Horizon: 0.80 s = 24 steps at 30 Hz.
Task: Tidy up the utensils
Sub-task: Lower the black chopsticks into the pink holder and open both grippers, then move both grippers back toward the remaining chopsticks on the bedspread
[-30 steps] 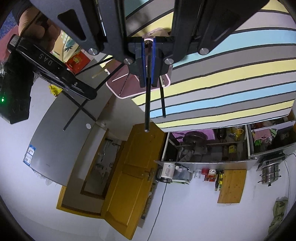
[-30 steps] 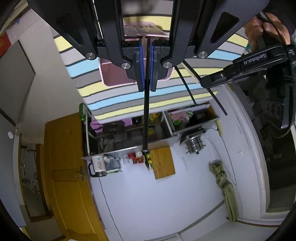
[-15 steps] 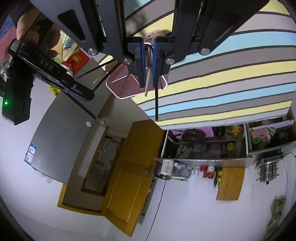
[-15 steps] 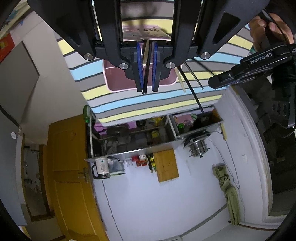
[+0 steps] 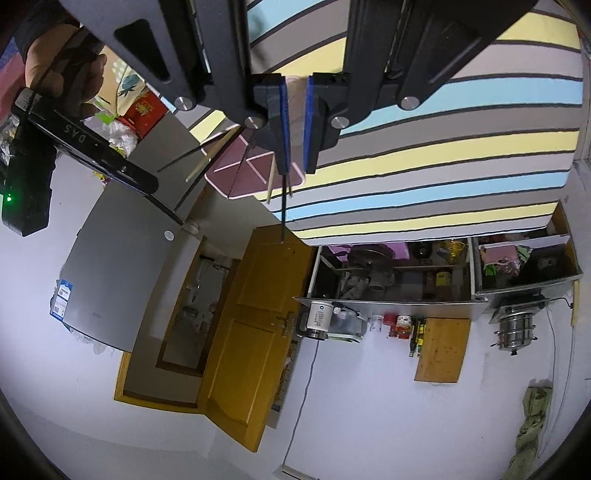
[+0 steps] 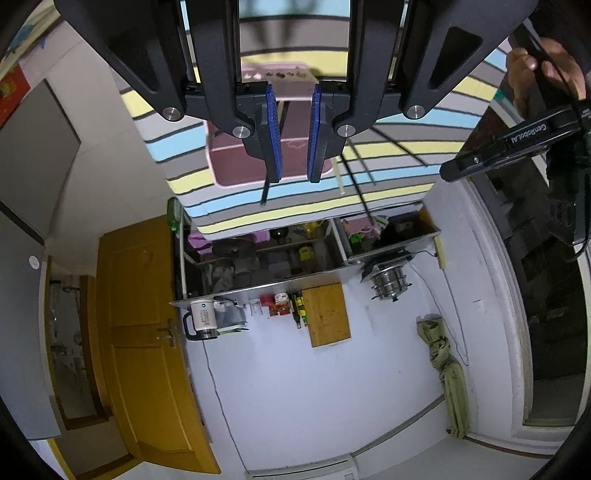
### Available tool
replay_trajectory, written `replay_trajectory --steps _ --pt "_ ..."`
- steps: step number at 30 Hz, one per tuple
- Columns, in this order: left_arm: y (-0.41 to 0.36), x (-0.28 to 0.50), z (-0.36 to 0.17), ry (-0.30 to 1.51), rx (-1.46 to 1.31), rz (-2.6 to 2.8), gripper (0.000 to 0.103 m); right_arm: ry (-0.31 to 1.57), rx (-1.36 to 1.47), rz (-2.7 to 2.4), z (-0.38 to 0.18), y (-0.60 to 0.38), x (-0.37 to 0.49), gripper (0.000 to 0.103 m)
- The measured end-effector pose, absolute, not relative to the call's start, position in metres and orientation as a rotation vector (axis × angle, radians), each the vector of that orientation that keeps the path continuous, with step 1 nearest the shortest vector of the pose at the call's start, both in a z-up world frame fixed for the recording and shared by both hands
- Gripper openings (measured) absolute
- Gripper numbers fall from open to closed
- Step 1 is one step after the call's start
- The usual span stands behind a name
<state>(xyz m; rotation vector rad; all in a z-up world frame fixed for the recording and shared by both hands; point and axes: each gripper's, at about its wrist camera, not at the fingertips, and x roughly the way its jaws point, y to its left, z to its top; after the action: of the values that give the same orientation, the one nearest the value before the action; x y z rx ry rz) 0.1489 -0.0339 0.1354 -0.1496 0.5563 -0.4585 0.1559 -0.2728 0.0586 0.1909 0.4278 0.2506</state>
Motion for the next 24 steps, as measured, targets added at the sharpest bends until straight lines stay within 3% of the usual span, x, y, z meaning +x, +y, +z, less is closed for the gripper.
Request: replay_trajectory --steps 24 --pt "0.012 0.103 0.02 0.782 -0.181 -0.297 0.007 0.614 0.16 0.393 -0.026 -0.212 0.114 0.015"
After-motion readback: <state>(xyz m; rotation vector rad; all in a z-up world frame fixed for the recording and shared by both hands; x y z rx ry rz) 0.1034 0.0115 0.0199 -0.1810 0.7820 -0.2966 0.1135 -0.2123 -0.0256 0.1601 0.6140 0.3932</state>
